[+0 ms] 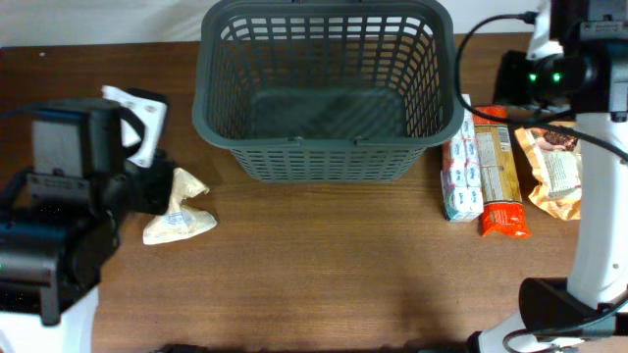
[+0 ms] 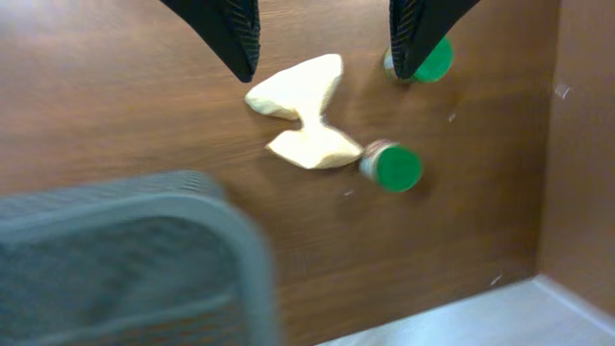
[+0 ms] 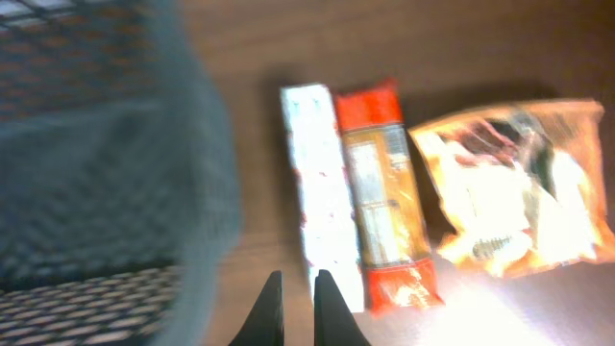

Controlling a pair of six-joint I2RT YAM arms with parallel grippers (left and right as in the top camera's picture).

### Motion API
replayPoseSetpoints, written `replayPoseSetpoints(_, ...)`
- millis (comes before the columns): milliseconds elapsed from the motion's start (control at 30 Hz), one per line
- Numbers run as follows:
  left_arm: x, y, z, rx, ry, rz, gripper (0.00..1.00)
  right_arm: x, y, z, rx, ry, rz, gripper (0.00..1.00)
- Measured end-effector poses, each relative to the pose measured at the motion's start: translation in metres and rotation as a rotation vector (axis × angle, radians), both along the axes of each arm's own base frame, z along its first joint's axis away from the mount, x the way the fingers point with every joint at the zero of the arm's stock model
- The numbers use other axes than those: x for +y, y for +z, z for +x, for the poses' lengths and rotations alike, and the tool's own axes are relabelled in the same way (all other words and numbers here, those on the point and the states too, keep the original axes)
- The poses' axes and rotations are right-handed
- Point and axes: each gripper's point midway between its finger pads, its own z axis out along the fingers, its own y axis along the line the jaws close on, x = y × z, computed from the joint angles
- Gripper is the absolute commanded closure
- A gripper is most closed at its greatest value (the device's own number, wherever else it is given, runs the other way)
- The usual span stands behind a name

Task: Pack container
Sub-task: 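Release the basket and pull both grippers back outward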

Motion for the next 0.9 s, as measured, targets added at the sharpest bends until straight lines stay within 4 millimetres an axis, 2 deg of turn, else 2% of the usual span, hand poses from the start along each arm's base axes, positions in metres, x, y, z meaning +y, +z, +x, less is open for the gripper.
replayPoseSetpoints(67, 0.018, -0.003, 0.005, 0.01, 0.068, -0.021, 0.57, -0.015, 0.0, -0.007, 0.014, -0.043, -0.023, 0.96)
replayPoseSetpoints(100, 0.024, -0.006, 0.007, 0.017, 0.09, -0.036, 0.48, -0.024, 0.003, -0.012, 0.014, -0.07, -0.038, 0.96)
replayPoseSetpoints(133, 0.03, -0.008, 0.01, 0.024, 0.117, -0.054, 0.26, -0.034, 0.008, -0.017, 0.002, -0.099, -0.053, 0.95)
replayPoseSetpoints(167, 0.038, -0.013, 0.014, 0.038, 0.143, -0.076, 0.01, -0.044, 0.014, -0.023, -0.016, -0.129, -0.065, 0.75)
replayPoseSetpoints(200, 0.042, -0.017, 0.018, 0.054, 0.157, -0.091, 0.01, -0.052, 0.02, -0.028, -0.032, -0.155, -0.072, 0.34)
replayPoseSetpoints(233, 0.047, -0.023, 0.023, 0.073, 0.171, -0.117, 0.01, -0.063, 0.028, -0.035, -0.055, -0.19, -0.081, 0.05)
replayPoseSetpoints(267, 0.05, -0.029, 0.028, 0.092, 0.18, -0.135, 0.01, -0.071, 0.033, -0.041, -0.069, -0.219, -0.086, 0.01)
replayPoseSetpoints(400, 0.06, -0.062, 0.052, 0.201, 0.208, -0.186, 0.01, -0.108, 0.04, -0.06, -0.086, -0.349, -0.099, 0.01)
replayPoseSetpoints(500, 0.06, -0.088, 0.068, 0.283, 0.202, -0.211, 0.01, -0.128, 0.026, -0.06, -0.045, -0.409, -0.098, 0.01)
replayPoseSetpoints(600, 0.06, -0.108, 0.078, 0.342, 0.203, -0.224, 0.01, -0.143, 0.001, -0.044, 0.004, -0.426, -0.095, 0.01)
replayPoseSetpoints(767, 0.061, -0.13, 0.088, 0.408, 0.205, -0.236, 0.01, -0.16, -0.059, -0.009, 0.122, -0.356, -0.131, 0.01)
replayPoseSetpoints(900, 0.062, -0.142, 0.092, 0.443, 0.208, -0.24, 0.01, -0.174, -0.108, 0.005, 0.233, -0.283, -0.18, 0.01)
